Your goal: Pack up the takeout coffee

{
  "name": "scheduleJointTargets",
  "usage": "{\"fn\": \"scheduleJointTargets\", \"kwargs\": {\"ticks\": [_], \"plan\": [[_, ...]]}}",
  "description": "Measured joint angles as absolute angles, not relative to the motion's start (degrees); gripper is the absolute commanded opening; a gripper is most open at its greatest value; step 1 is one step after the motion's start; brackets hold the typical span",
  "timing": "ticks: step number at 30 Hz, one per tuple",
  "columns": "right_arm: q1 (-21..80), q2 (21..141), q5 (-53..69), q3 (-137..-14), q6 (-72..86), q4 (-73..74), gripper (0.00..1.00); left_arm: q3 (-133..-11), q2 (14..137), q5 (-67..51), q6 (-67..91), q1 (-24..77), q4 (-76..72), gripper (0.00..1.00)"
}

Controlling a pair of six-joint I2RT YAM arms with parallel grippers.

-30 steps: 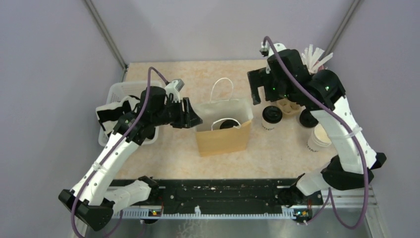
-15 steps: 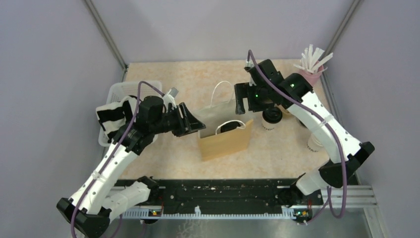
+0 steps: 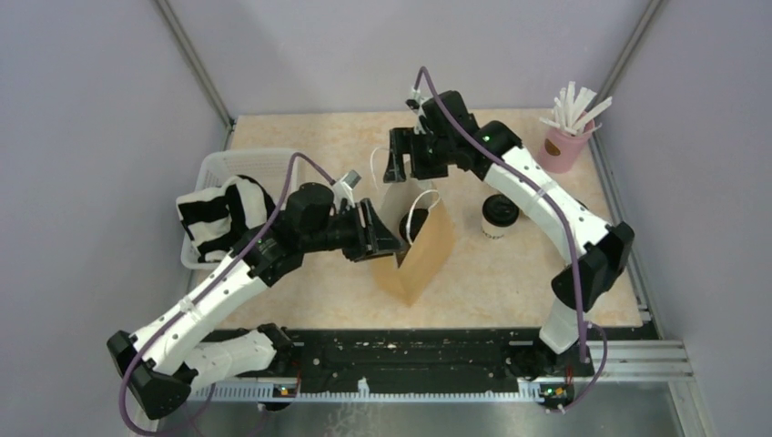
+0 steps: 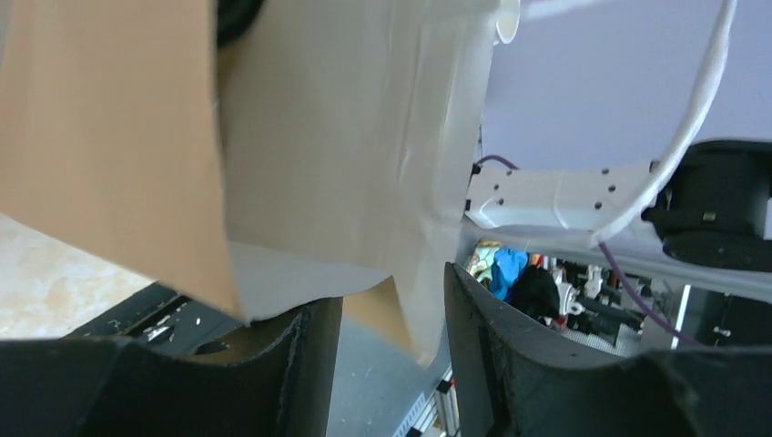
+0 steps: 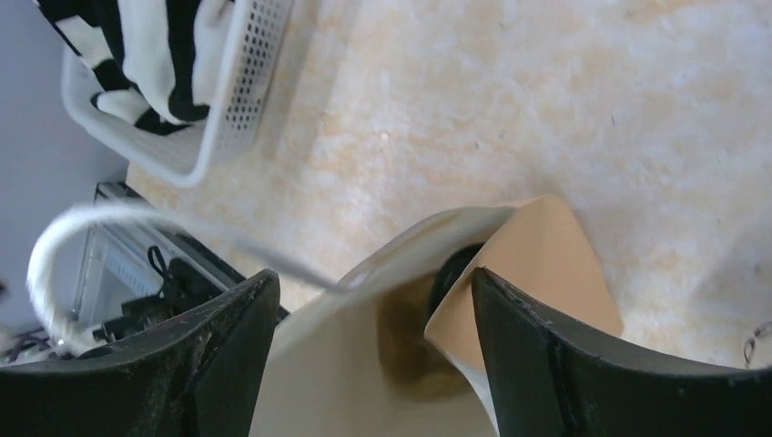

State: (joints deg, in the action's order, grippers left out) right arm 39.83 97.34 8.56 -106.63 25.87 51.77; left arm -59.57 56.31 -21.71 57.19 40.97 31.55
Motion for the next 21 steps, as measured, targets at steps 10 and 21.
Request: {"fn": "scheduleJointTargets", "kwargs": {"ticks": [10, 21], "plan": [[39.3, 115.4, 8.2, -132.2, 21.2, 54.0, 0.85, -63.7, 60.9, -12.7, 57.6, 51.7, 32.0, 0.58], [33.4, 108.5, 1.5, -134.0, 17.6, 65.8, 0.93, -78.4, 57.1, -4.6, 51.0, 51.8, 48.6, 0.69]]}}
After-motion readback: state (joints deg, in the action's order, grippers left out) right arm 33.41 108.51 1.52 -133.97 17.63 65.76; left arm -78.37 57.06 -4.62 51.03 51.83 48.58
